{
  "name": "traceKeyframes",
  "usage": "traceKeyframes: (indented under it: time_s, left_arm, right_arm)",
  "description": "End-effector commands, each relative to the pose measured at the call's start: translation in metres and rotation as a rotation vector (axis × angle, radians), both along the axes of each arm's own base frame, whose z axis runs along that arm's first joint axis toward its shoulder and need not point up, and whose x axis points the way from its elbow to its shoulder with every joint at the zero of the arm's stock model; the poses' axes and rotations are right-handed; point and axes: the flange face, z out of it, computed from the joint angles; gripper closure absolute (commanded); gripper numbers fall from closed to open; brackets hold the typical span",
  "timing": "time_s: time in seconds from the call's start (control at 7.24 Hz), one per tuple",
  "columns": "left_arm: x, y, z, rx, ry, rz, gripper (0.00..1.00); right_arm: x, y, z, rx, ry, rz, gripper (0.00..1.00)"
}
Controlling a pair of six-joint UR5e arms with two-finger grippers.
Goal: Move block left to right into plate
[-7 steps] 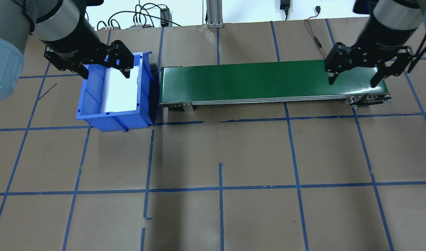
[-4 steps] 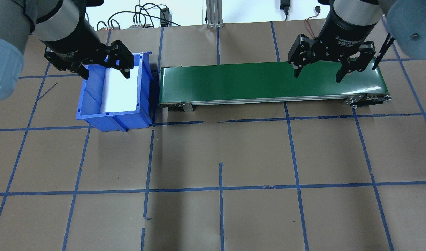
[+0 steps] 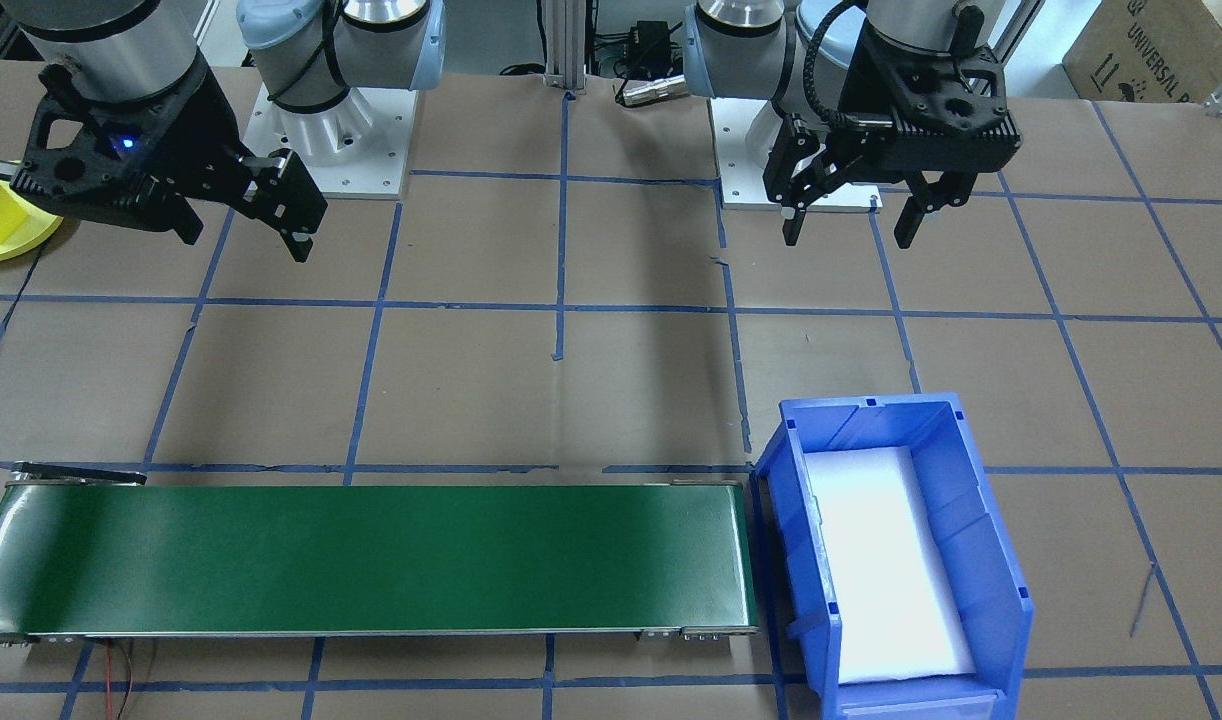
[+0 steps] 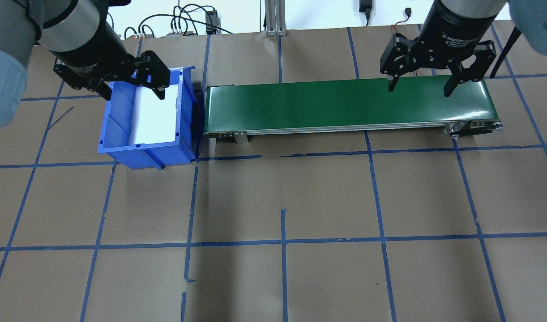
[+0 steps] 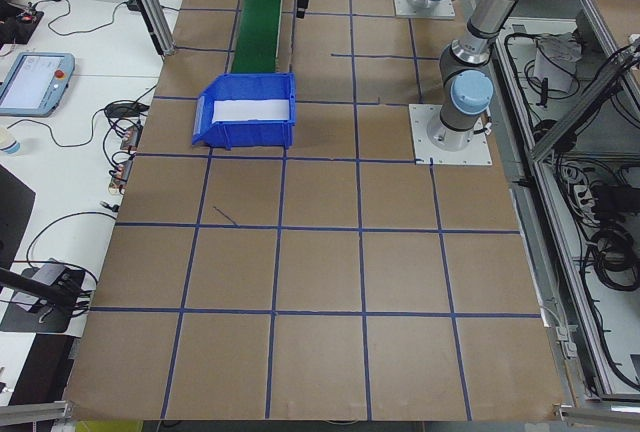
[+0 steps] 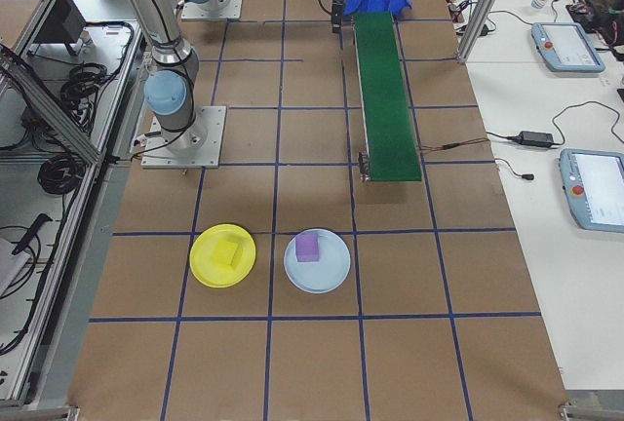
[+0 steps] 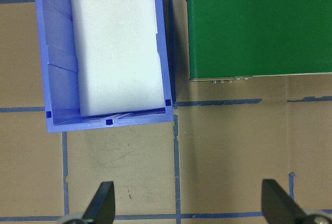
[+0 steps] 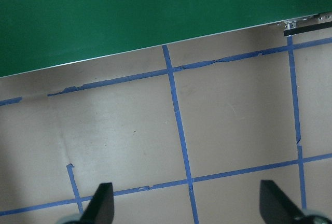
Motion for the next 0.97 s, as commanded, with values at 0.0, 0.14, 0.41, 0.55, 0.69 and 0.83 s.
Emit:
traceKeyframes:
  time_s: [0.0, 0.14, 0.41, 0.55, 0.69, 0.83]
  left_arm:
    - [-0.0004, -0.0005, 0.0032, -0.008, 0.005, -0.001, 0.00]
    - [-0.0011, 0.0001, 0.0002, -0.002, 0.005, -0.002, 0.00]
    - [0.0018, -0.0014, -0.0018, 0.000, 0.003, -0.005, 0.00]
    - [0.0011, -0.0012, -0.0018, 0.000, 0.003, -0.007, 0.00]
    - [0.0011, -0.0012, -0.0018, 0.000, 0.003, -0.007, 0.00]
    - [0.0011, -0.0012, -0.0018, 0.000, 0.003, -0.007, 0.00]
  right_arm:
    - [0.0015, 0.0023, -0.0031, 0.022, -0.003, 0.003, 0.00]
    - [0.0016, 0.0023, -0.0031, 0.022, -0.005, 0.003, 0.00]
    - [0.0024, 0.0027, -0.0052, 0.025, -0.005, 0.004, 0.00]
    - [0.0024, 0.0030, -0.0066, 0.028, -0.005, 0.001, 0.00]
    - [0.0024, 0.0031, -0.0074, 0.030, -0.005, -0.002, 0.00]
    - [0.0026, 0.0031, -0.0080, 0.030, -0.006, -0.004, 0.00]
